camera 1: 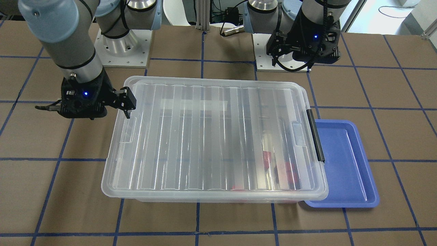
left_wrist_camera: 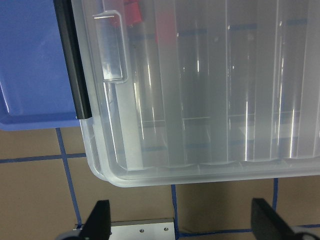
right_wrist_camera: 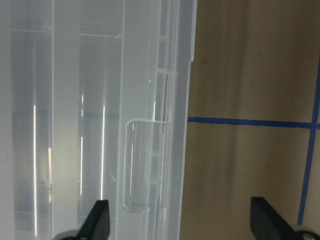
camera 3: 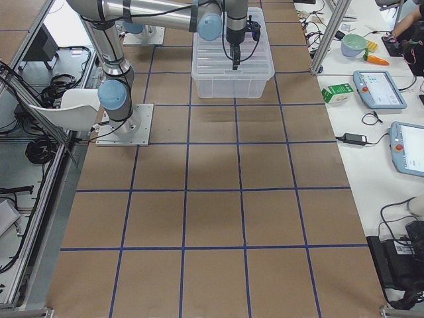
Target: Place red block in blue tray from box
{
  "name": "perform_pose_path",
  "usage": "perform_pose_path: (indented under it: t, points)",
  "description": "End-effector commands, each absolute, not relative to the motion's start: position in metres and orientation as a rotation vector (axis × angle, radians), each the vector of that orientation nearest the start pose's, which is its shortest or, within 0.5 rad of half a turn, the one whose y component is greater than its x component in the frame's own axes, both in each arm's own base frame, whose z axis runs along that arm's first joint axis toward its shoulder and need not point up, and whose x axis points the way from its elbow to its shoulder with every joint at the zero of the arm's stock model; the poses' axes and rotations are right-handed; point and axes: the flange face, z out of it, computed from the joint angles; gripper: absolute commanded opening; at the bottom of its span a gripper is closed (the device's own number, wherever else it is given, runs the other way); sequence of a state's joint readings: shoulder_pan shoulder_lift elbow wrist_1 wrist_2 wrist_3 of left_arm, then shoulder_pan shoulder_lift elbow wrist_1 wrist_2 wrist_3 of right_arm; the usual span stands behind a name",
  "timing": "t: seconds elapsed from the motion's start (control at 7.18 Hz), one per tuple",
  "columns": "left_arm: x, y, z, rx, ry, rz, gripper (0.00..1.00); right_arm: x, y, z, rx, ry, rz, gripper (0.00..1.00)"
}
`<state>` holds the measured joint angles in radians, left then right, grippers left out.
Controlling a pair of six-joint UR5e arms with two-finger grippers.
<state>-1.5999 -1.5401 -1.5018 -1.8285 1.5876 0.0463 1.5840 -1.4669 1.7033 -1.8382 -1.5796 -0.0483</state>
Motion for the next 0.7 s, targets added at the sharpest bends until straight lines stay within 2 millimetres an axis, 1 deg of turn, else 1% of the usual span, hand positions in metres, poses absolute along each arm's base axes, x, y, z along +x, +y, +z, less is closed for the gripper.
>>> perform_pose_path:
  t: [0.0, 0.14, 0.42, 0.56]
  points:
    - [-0.145, -0.456, 0.513, 0.122, 3.114, 0.242, 1.00, 0.133, -0.525, 0.339, -0.106, 3.149, -0.024, 1.00]
    - [-0.145, -0.456, 0.514, 0.121, 3.119, 0.235, 1.00, 0.131, -0.525, 0.337, -0.132, 3.154, -0.062, 1.00]
    - [-0.145, -0.456, 0.514, 0.135, 3.118, 0.235, 1.00, 0.123, -0.528, 0.338, -0.123, 3.153, -0.081, 1.00]
    - [-0.145, -0.457, 0.513, 0.136, 3.120, 0.231, 1.00, 0.109, -0.530, 0.341, -0.094, 3.158, -0.080, 1.00]
